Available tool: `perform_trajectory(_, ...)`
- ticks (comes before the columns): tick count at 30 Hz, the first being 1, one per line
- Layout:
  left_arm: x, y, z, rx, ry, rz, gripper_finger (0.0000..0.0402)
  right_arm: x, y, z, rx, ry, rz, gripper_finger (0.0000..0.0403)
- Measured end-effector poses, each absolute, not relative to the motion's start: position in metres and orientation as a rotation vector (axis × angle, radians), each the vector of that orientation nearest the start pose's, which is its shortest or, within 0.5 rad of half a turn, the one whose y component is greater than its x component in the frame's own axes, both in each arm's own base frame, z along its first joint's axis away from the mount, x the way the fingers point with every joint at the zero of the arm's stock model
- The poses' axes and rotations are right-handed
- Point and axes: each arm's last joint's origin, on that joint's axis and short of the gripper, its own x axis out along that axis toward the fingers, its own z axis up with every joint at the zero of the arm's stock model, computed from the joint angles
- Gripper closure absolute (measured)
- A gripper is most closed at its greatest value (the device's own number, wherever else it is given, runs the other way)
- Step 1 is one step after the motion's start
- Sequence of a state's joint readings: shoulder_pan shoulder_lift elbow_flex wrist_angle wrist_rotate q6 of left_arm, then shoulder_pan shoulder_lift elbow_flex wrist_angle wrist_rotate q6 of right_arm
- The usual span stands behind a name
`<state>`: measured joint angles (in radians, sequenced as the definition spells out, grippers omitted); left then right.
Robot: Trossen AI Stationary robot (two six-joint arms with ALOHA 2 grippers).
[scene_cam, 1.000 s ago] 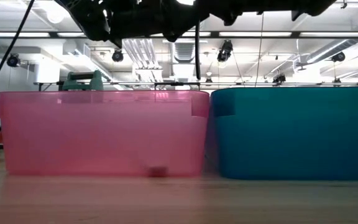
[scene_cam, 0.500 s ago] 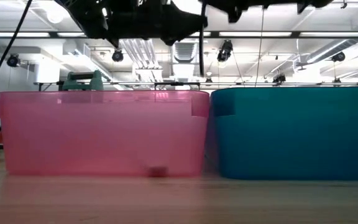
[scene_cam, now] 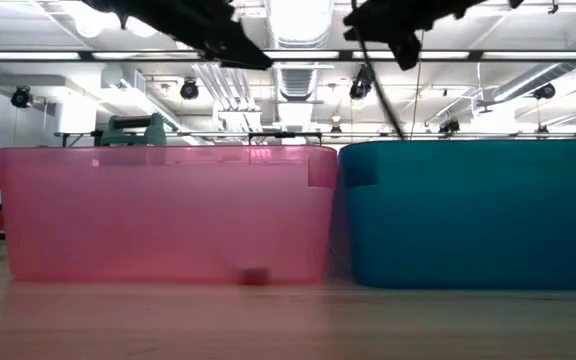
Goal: Pick & Place Kitchen Items
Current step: Put the black spoon into the blue bin
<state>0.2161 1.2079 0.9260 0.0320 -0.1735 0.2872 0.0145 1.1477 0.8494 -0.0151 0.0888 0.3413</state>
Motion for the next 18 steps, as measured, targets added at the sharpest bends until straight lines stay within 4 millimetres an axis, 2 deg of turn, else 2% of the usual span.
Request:
perform_trajectory(8,0.227,0.057,0.306,0.227,0.269,0.443,0.0181,0.250,0.035,0.293,0.436,0.351,-0.149,0.0341)
perform_trajectory(14,0.209,0.053,0.289,0.233,0.162,0.462,0.0181,0.241,0.054,0.281,0.485,0.384,-0.296,0.0341)
perform_trajectory(18,0.199,0.051,0.292,0.305,0.045,0.478,0.0181,0.239,0.063,0.269,0.500,0.379,-0.370,0.0341)
